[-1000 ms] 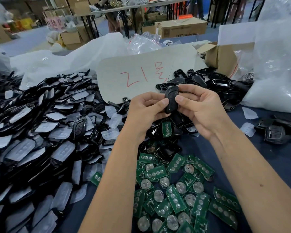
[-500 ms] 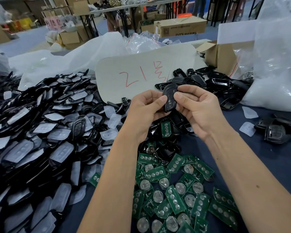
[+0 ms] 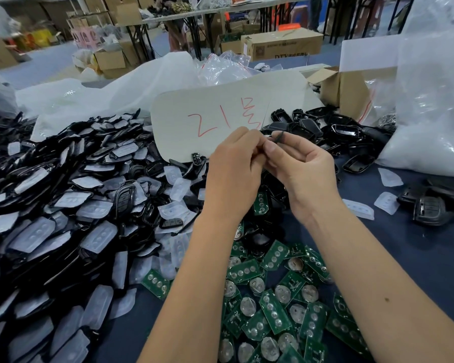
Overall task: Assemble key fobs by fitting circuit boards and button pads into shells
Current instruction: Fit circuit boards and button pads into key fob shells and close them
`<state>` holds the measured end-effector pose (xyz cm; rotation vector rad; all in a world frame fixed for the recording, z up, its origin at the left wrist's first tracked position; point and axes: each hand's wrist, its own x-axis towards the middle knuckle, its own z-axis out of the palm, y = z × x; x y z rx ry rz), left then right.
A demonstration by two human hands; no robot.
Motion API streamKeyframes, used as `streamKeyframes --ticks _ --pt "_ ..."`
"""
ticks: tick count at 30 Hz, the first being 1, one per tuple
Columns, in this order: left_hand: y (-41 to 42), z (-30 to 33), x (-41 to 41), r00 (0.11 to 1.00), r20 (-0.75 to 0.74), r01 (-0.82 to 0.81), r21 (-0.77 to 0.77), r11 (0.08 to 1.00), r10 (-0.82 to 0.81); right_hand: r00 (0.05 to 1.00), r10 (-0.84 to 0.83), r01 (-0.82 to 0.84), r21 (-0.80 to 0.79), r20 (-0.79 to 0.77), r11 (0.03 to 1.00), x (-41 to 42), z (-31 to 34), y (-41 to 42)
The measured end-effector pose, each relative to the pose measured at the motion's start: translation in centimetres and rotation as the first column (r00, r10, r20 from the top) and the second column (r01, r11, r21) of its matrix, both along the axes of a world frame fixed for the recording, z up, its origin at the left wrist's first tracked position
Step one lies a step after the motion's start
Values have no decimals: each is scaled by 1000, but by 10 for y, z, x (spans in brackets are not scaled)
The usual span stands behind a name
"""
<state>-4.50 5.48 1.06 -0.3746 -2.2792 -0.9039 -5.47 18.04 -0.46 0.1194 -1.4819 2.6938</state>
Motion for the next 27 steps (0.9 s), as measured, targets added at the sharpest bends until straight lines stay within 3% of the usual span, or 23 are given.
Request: streamKeyframes --ticks 5,8,11,13,16,21,24,27 --pt "-3 10 3 981 167 85 109 990 -102 996 82 -78 -127 24 989 -4 2 8" --pt "-12 16 4 944 331 13 -6 1000 -10 985 169 -155 -260 30 953 -10 3 21" --pt "-29 18 6 767 640 60 -127 990 36 974 225 -205 -346 18 916 -13 2 30" --pt "-34 17 8 663 749 104 -129 986 28 968 252 -234 -358 4 904 -13 1 31" --pt "-31 12 7 643 766 110 -101 989 7 955 298 -284 -350 -17 892 -12 1 30" --pt "-30 2 4 647 754 97 70 993 -116 948 318 -297 -336 7 894 -10 2 30" --pt "-33 -4 2 691 710 52 144 988 -140 947 317 -283 -352 43 892 -9 3 30" --pt "-36 -8 2 745 636 -24 325 946 -200 948 309 -264 -352 77 898 -10 3 31"
